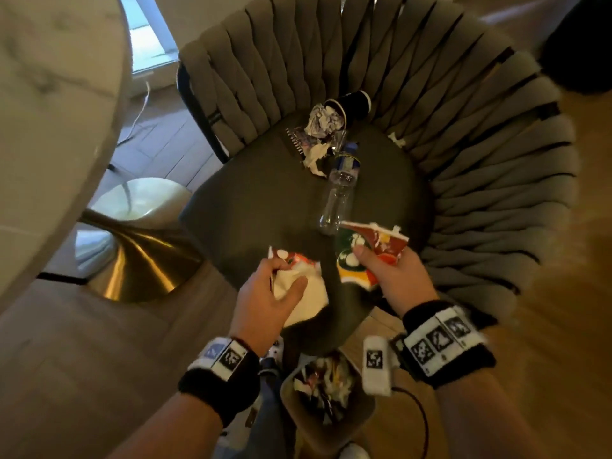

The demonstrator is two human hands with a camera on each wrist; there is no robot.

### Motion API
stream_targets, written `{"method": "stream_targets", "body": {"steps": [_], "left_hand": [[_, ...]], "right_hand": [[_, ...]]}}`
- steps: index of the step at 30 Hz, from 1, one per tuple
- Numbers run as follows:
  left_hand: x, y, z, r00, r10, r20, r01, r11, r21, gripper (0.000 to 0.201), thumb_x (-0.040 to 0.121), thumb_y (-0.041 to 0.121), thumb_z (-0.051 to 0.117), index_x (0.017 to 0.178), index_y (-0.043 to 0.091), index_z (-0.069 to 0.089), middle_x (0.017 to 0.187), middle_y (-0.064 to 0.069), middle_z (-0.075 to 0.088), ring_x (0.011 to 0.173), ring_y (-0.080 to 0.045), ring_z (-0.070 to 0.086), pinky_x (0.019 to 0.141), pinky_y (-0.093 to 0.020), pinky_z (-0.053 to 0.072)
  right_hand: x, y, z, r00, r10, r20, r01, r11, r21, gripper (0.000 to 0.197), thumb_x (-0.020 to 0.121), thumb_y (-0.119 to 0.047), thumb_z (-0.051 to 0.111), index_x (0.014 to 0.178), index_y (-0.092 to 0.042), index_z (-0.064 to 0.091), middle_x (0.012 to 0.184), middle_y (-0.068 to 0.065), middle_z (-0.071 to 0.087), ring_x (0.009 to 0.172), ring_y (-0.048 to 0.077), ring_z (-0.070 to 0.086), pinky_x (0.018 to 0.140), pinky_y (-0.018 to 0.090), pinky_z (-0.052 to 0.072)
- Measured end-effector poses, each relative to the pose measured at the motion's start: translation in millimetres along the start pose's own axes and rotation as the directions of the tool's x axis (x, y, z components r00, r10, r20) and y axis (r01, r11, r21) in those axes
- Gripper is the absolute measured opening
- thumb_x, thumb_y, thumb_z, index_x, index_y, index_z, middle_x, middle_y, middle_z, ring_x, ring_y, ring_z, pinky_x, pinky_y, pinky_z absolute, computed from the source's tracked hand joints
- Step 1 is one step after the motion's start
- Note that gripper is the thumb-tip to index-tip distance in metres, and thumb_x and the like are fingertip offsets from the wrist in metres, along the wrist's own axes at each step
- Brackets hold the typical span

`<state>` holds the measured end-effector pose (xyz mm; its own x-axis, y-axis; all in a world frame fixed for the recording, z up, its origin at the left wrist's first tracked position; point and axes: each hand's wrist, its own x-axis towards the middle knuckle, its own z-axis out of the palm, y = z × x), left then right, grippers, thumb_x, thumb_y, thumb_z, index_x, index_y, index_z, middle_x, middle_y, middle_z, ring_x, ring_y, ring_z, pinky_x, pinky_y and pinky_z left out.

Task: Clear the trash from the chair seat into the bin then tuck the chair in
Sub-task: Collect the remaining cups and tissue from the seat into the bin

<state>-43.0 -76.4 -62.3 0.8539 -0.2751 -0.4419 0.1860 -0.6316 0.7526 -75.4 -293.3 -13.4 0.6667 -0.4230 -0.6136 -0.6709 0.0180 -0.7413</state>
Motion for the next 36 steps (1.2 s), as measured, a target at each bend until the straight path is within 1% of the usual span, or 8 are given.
{"method": "stream_targets", "body": {"steps": [4, 7, 10, 16, 21, 27, 32, 36], "left_hand": [[-90, -37, 29, 0.961, 0.015, 0.277, -0.058, 0.987, 0.15, 0.035, 0.09, 0.047, 0.063, 0.121, 0.044, 0.047, 0.115, 0.021, 0.045, 0.104, 0.0, 0.052, 0.092, -0.024, 0.049], [-132, -75, 55, 0.907, -0.007, 0.422, -0.105, 0.964, 0.243, 0.038, 0.092, 0.047, 0.06, 0.125, 0.046, 0.042, 0.123, 0.027, 0.039, 0.12, -0.001, 0.041, 0.107, -0.028, 0.041], [-144, -113, 92, 0.893, -0.046, 0.448, -0.109, 0.943, 0.314, 0.046, 0.094, 0.047, 0.057, 0.136, 0.037, 0.043, 0.14, 0.014, 0.043, 0.13, -0.007, 0.038, 0.112, -0.033, 0.038], [-130, -181, 180, 0.898, -0.123, 0.423, -0.103, 0.875, 0.473, 0.057, 0.095, 0.044, 0.057, 0.146, 0.024, 0.038, 0.142, -0.008, 0.039, 0.128, -0.032, 0.044, 0.106, -0.043, 0.044], [-134, -208, 208, 0.866, -0.205, 0.456, -0.053, 0.869, 0.492, 0.077, 0.09, 0.039, 0.067, 0.153, 0.031, 0.023, 0.153, -0.009, 0.026, 0.129, -0.036, 0.048, 0.109, -0.047, 0.044], [-139, -175, 152, 0.882, -0.172, 0.438, -0.009, 0.925, 0.381, 0.036, 0.1, 0.041, 0.049, 0.134, 0.028, 0.053, 0.133, 0.003, 0.053, 0.11, -0.014, 0.059, 0.099, -0.034, 0.051], [-117, -126, 78, 0.938, -0.089, 0.334, -0.008, 0.961, 0.278, 0.023, 0.099, 0.044, 0.05, 0.119, 0.038, 0.06, 0.116, 0.015, 0.062, 0.101, 0.0, 0.061, 0.096, -0.029, 0.052], [-67, -79, 21, 0.968, 0.022, 0.251, -0.088, 0.964, 0.252, 0.018, 0.101, 0.04, 0.049, 0.115, 0.038, 0.061, 0.106, 0.019, 0.062, 0.096, 0.005, 0.059, 0.09, -0.018, 0.047]], "right_hand": [[-65, 95, -9, 0.979, 0.121, 0.167, -0.112, 0.992, -0.066, 0.047, 0.08, -0.033, 0.073, 0.122, -0.024, 0.055, 0.106, -0.002, 0.071, 0.09, 0.01, 0.07, 0.08, 0.03, 0.055], [-102, 159, -17, 0.957, 0.193, 0.217, -0.171, 0.979, -0.114, 0.038, 0.083, -0.017, 0.071, 0.113, -0.023, 0.049, 0.102, 0.002, 0.069, 0.077, 0.008, 0.072, 0.06, 0.02, 0.055], [-111, 219, -7, 0.956, 0.197, 0.217, -0.133, 0.952, -0.277, 0.038, 0.085, -0.012, 0.069, 0.108, -0.024, 0.042, 0.099, 0.0, 0.064, 0.072, 0.004, 0.066, 0.053, 0.015, 0.05], [-78, 322, 36, 0.983, 0.122, 0.135, -0.046, 0.884, -0.465, 0.036, 0.08, -0.022, 0.068, 0.109, -0.03, 0.047, 0.102, -0.004, 0.063, 0.094, 0.02, 0.063, 0.082, 0.039, 0.053], [-66, 361, 51, 0.957, 0.221, 0.187, -0.089, 0.838, -0.538, 0.071, 0.075, -0.04, 0.067, 0.135, -0.046, 0.029, 0.128, 0.005, 0.055, 0.113, 0.027, 0.057, 0.096, 0.043, 0.048], [-78, 295, 28, 0.97, 0.19, 0.153, -0.081, 0.844, -0.531, 0.051, 0.088, -0.043, 0.06, 0.134, -0.03, 0.044, 0.124, -0.001, 0.06, 0.103, 0.015, 0.058, 0.085, 0.027, 0.044], [-47, 142, 25, 0.993, -0.114, -0.009, 0.101, 0.918, -0.383, 0.03, 0.092, -0.042, 0.055, 0.116, -0.025, 0.058, 0.1, -0.009, 0.061, 0.092, 0.009, 0.058, 0.078, 0.024, 0.046], [29, 32, 41, 0.951, -0.232, -0.205, 0.134, 0.906, -0.402, 0.036, 0.09, -0.045, 0.056, 0.119, -0.024, 0.055, 0.109, -0.002, 0.062, 0.098, 0.016, 0.059, 0.079, 0.027, 0.043]]}}
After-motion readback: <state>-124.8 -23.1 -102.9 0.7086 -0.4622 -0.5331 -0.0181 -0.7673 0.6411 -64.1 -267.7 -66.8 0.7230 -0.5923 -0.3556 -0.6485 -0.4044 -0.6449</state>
